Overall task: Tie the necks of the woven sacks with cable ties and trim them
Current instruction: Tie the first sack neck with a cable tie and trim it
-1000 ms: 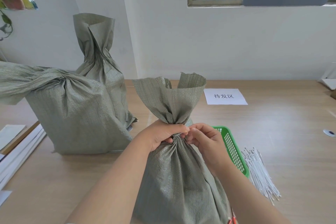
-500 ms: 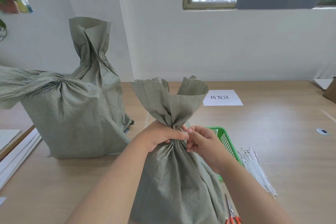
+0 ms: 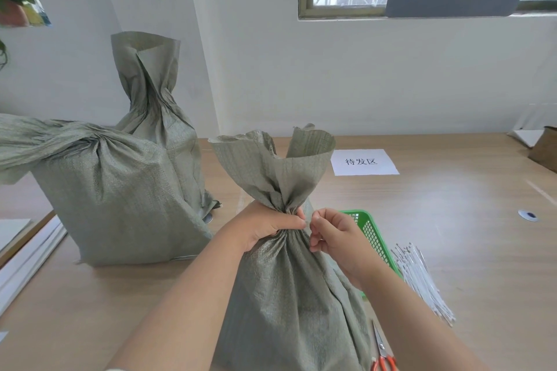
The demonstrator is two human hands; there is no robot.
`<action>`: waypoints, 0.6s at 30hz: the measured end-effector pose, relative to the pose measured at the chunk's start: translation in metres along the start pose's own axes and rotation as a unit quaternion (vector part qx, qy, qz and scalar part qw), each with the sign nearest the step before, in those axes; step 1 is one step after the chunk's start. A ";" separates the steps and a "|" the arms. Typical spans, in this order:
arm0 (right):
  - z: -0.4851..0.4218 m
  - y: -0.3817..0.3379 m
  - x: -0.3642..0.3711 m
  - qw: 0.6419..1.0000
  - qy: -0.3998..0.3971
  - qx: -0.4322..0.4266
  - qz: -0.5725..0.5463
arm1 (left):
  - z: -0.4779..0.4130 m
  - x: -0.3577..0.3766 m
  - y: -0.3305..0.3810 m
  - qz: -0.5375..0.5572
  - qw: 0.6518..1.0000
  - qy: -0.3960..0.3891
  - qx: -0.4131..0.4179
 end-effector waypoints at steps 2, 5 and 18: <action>0.000 0.001 -0.001 1.000 0.001 0.001 0.010 | -0.001 0.001 0.000 -0.002 1.000 -0.002 0.001; 0.001 0.001 -0.004 1.000 0.008 0.003 0.019 | -0.002 0.001 0.000 -0.010 1.000 0.000 0.004; 0.001 -0.021 -0.010 0.981 0.017 -0.077 0.177 | -0.005 0.001 -0.005 -0.003 1.000 -0.011 0.018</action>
Point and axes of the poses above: each hand's wrist, its own z-axis away from the middle knuckle, its own x-axis out of the palm, y = z × x, the point moved 9 cm from there along -z, towards the middle knuckle, and after that the axes turned 6 degrees about -x, right-handed, at the moved point
